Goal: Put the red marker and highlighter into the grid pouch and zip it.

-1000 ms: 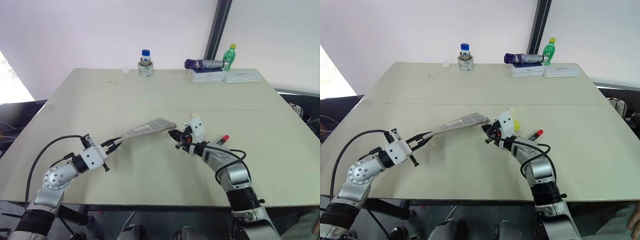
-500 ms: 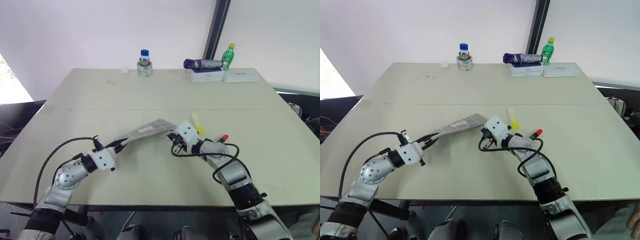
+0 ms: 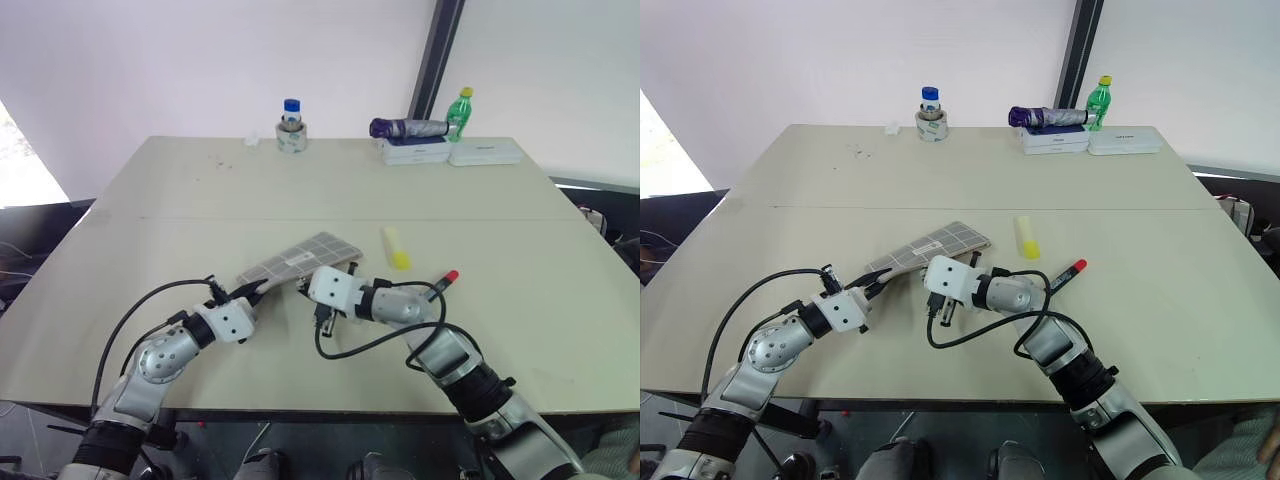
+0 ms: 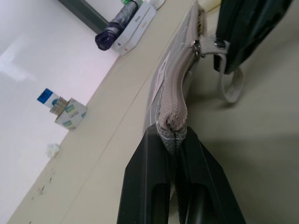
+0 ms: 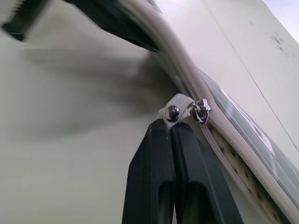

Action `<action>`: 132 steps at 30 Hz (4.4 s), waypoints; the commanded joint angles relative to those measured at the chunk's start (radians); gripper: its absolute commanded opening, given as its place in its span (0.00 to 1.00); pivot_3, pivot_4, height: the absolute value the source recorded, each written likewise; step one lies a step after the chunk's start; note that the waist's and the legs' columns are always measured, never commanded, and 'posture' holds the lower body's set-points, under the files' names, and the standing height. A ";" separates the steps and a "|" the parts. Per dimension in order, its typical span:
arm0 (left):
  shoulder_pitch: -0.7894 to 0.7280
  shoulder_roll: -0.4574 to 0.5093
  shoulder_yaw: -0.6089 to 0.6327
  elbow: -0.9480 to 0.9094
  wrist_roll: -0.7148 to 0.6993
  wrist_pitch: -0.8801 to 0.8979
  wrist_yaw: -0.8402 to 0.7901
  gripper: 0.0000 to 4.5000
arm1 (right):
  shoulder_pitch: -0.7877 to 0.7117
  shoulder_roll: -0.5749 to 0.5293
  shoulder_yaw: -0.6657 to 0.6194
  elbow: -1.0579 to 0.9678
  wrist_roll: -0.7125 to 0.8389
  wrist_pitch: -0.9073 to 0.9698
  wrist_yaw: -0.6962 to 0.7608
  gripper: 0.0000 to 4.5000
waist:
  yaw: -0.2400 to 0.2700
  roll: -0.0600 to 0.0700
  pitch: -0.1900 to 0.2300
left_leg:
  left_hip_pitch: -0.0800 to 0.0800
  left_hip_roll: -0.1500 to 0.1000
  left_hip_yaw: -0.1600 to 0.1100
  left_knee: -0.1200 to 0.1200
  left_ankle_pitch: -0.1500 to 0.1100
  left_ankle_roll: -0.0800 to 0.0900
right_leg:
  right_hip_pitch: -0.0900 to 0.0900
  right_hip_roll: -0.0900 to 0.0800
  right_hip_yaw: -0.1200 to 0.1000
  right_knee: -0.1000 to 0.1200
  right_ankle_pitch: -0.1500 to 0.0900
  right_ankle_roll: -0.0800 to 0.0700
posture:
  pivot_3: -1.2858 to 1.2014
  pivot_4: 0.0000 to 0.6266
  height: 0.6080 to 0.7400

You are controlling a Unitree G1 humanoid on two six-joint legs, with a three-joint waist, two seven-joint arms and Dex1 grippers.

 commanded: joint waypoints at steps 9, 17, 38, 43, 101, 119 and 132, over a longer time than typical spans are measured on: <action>-0.074 -0.035 -0.052 0.001 0.047 0.058 0.049 0.00 | -0.099 0.057 0.065 0.016 -0.064 -0.218 0.065 0.01 | -0.003 0.000 0.000 | 0.000 0.000 0.000 0.000 0.000 0.000 | 0.000 0.000 0.000 0.000 0.000 0.000 | 0.52 0.24 0.98; -0.044 -0.003 -0.030 -0.026 0.030 0.037 0.050 0.00 | -0.088 0.033 0.019 0.050 -0.079 -0.232 0.065 0.01 | 0.000 0.000 0.000 | 0.000 0.000 0.000 0.000 0.000 0.000 | 0.000 0.000 0.000 0.000 0.000 0.000 | 0.52 0.24 0.98; -0.016 -0.001 0.061 -0.056 -0.165 0.072 0.016 0.00 | 0.031 -0.050 -0.304 -0.085 0.310 -0.040 0.144 0.52 | 0.001 -0.001 0.000 | 0.000 0.000 -0.001 0.001 0.000 0.000 | 0.002 -0.001 -0.001 0.000 0.000 0.000 | 0.52 0.24 0.98; -0.024 -0.009 0.072 -0.051 -0.180 0.086 0.018 0.00 | -0.017 -0.086 -0.394 0.090 0.246 -0.071 0.009 0.13 | -0.002 -0.001 0.000 | 0.000 0.000 -0.001 0.000 0.000 0.000 | 0.001 -0.001 -0.001 0.000 0.000 0.000 | 0.52 0.24 0.98; -0.073 -0.018 0.043 -0.016 -0.147 0.054 0.014 0.00 | -0.006 -0.249 -0.424 -0.096 0.512 0.577 0.198 0.20 | -0.001 -0.001 0.001 | -0.001 0.000 -0.001 -0.002 0.000 0.000 | -0.001 0.000 -0.001 -0.002 0.000 0.001 | 0.52 0.24 0.98; -0.058 0.005 0.004 -0.009 -0.079 0.002 0.012 0.00 | -0.062 -0.204 -0.393 -0.078 0.539 0.634 0.138 0.20 | 0.002 -0.001 0.001 | -0.002 0.000 -0.001 -0.002 0.000 0.000 | -0.001 -0.001 -0.001 -0.002 0.000 0.001 | 0.52 0.24 0.98; -0.055 0.007 0.006 0.012 -0.065 -0.011 0.014 0.00 | -0.062 -0.218 -0.386 -0.068 0.526 0.613 0.156 0.20 | 0.001 -0.001 0.001 | -0.002 0.000 -0.001 -0.002 0.000 0.000 | -0.001 -0.001 -0.001 -0.002 0.000 0.001 | 0.52 0.24 0.98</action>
